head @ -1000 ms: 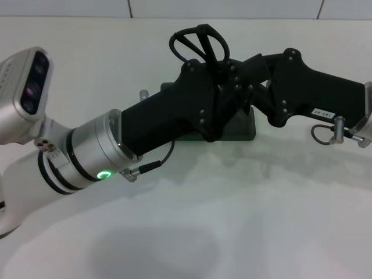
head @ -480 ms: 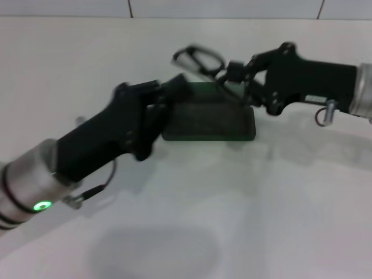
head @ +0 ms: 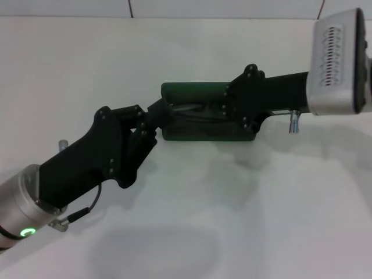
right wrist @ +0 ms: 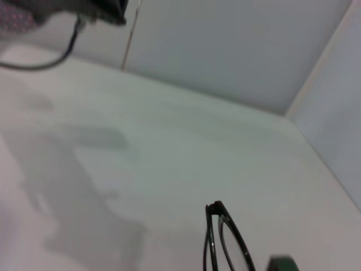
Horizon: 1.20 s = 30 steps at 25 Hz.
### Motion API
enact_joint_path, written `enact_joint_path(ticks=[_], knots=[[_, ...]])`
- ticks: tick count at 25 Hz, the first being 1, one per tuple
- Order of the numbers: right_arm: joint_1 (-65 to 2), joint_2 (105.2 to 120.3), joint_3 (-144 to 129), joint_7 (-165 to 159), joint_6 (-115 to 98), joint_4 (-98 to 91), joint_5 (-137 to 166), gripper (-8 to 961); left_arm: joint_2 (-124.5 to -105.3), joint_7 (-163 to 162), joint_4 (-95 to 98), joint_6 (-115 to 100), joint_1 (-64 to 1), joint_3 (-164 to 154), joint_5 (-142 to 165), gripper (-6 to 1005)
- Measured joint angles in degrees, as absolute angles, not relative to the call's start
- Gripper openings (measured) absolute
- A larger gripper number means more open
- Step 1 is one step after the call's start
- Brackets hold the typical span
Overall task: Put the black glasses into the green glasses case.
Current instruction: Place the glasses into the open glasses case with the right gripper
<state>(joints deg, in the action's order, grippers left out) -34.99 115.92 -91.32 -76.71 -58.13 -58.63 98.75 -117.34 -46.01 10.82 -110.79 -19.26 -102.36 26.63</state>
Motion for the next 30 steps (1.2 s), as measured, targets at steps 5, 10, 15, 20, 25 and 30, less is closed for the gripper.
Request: enact_joint_path(ticks=[5,10,15,20,25,30], knots=[[-32.81,116.08,-94.71,-82.34,-52.29,-64.57,107.77,33,-117.66,-45.54,10.31,-110.49,-19.57,-102.20,26.68,25],[-32.54,116.07,-96.84,-82.75,-49.05,-64.57,109.77,33,-117.69,-45.80,10.19,-110.25,-20.60,-101.76,26.17,25],[-32.54,116.03,-102.46,-82.55,-42.99,-63.92,109.89,33,-117.76,-45.90,9.57,-109.31,-22.81,-101.73,26.45,25],[-32.29,116.09,-108.88,-82.55,-35.93,-63.70,110.47,34,-118.09,-46.01,9.23,-108.97,-23.64,-101.69,26.53,25],[-31.56,116.12,-112.81,-82.55,-30.32,-63.71,111.35,34,-118.07,-46.27,9.39,-109.39,-23.14,-101.68,26.19,25],[-30.69,116.19,-114.22,-82.55,-27.81,-63.72,112.87,33,-118.03,-46.66,9.64,-109.45,-23.08,-101.69,26.15,25]])
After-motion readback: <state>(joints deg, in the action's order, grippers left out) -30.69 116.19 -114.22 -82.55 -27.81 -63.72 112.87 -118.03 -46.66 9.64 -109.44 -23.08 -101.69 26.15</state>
